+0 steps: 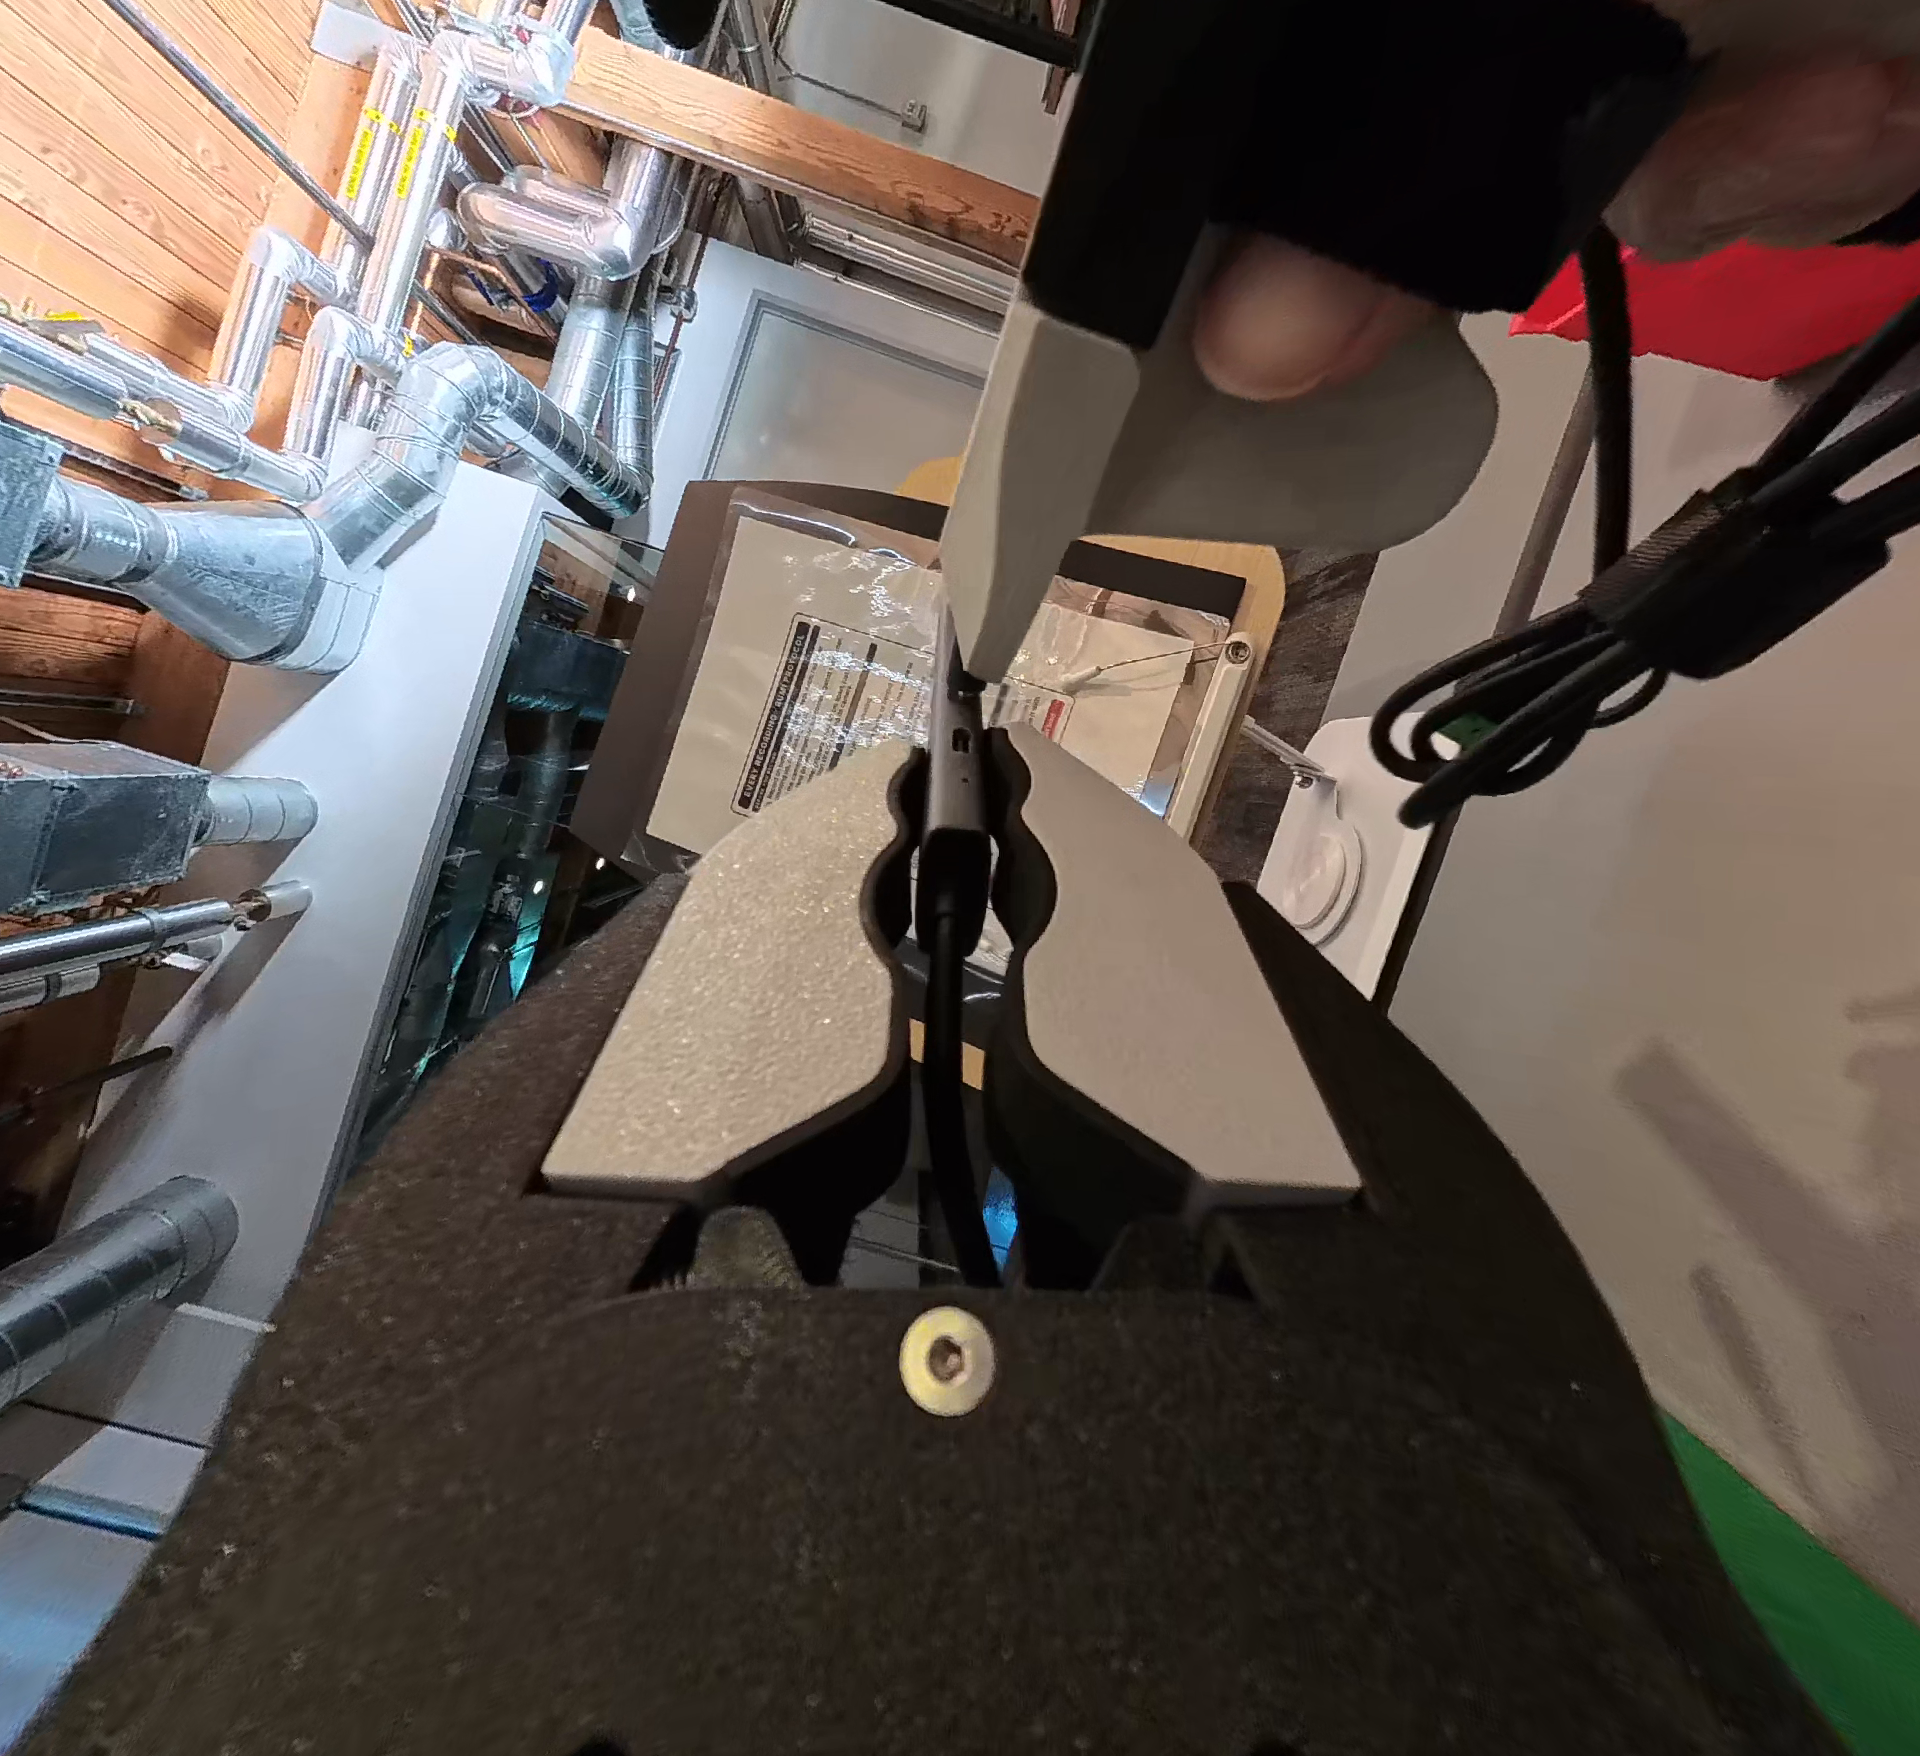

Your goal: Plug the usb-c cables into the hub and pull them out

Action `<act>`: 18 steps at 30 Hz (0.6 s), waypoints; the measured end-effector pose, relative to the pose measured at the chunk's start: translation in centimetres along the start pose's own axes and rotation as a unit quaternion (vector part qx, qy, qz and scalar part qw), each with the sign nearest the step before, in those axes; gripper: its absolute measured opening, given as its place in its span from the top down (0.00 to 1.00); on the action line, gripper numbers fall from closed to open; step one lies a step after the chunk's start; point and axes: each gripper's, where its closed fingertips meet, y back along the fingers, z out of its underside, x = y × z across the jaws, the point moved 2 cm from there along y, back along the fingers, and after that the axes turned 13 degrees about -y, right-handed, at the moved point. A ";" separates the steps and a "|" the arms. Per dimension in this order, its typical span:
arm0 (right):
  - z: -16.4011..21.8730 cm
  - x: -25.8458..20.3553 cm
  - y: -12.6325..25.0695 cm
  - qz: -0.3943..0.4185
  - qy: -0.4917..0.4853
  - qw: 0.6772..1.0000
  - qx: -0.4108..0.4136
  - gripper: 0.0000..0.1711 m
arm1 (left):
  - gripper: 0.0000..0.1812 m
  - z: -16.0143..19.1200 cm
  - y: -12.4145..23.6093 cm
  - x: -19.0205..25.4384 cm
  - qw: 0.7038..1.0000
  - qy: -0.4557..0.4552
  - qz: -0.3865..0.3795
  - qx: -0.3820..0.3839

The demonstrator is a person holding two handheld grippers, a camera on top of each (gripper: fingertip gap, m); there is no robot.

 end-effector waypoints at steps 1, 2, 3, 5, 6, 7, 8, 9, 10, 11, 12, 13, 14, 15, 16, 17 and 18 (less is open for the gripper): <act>0.1 0.1 0.0 0.001 -0.002 1.000 -0.001 0.92 | 0.95 0.1 -0.1 0.1 1.000 0.007 0.004 -0.001; 0.1 0.1 -0.1 0.003 -0.007 1.000 0.000 0.92 | 0.95 0.2 -0.1 0.1 1.000 0.018 0.008 -0.007; 0.1 0.2 -0.1 0.005 -0.010 1.000 0.001 0.92 | 0.95 0.2 -0.2 0.2 0.999 0.027 0.012 -0.013; 0.4 0.6 -0.2 0.014 -0.013 1.000 -0.003 0.92 | 0.95 0.4 -0.6 0.5 0.999 0.028 0.016 -0.030; 0.4 0.7 -0.2 0.020 -0.012 1.000 -0.002 0.92 | 0.95 0.4 -0.8 0.7 0.999 0.031 0.015 -0.037; 0.5 0.9 -0.2 0.027 -0.011 1.000 -0.002 0.92 | 0.95 0.5 -1.0 0.8 0.998 0.035 0.015 -0.041; 0.6 1.1 -0.3 0.034 -0.006 0.999 -0.003 0.92 | 0.95 0.6 -1.1 1.0 0.998 0.041 0.017 -0.043; 0.6 1.1 -0.3 0.038 -0.001 0.999 0.000 0.92 | 0.95 0.7 -1.2 1.0 0.998 0.048 0.017 -0.043; 0.5 1.0 -0.3 0.041 0.004 0.999 0.006 0.92 | 0.95 0.7 -1.2 0.9 0.998 0.054 0.015 -0.042; 0.4 0.8 -0.3 0.044 0.011 0.999 0.011 0.92 | 0.94 0.8 -1.1 0.7 0.997 0.058 0.014 -0.041; 0.2 0.7 -0.3 0.046 0.020 0.999 0.018 0.92 | 0.94 0.7 -1.0 0.6 0.997 0.065 0.013 -0.038; 0.1 0.4 -0.3 0.049 0.031 0.998 0.024 0.92 | 0.94 0.6 -0.9 0.4 0.997 0.067 0.011 -0.033; -0.1 0.2 -0.2 0.050 0.042 0.997 0.028 0.92 | 0.94 0.5 -0.7 0.2 0.998 0.062 0.005 -0.026; -0.3 -0.1 -0.1 0.050 0.050 0.997 0.032 0.92 | 0.94 0.4 -0.6 -0.1 0.998 0.069 -0.004 -0.016; -0.4 -0.2 0.0 0.054 0.060 0.996 0.036 0.92 | 0.93 0.2 -0.5 -0.3 0.996 0.091 -0.002 -0.007; -0.6 -0.2 0.2 0.065 0.075 0.994 0.038 0.92 | 0.91 0.1 -0.4 -0.3 0.992 0.123 0.014 0.001; -0.8 0.0 0.4 0.080 0.092 0.991 0.045 0.92 | 0.88 0.0 -0.3 -0.2 0.987 0.155 0.036 0.007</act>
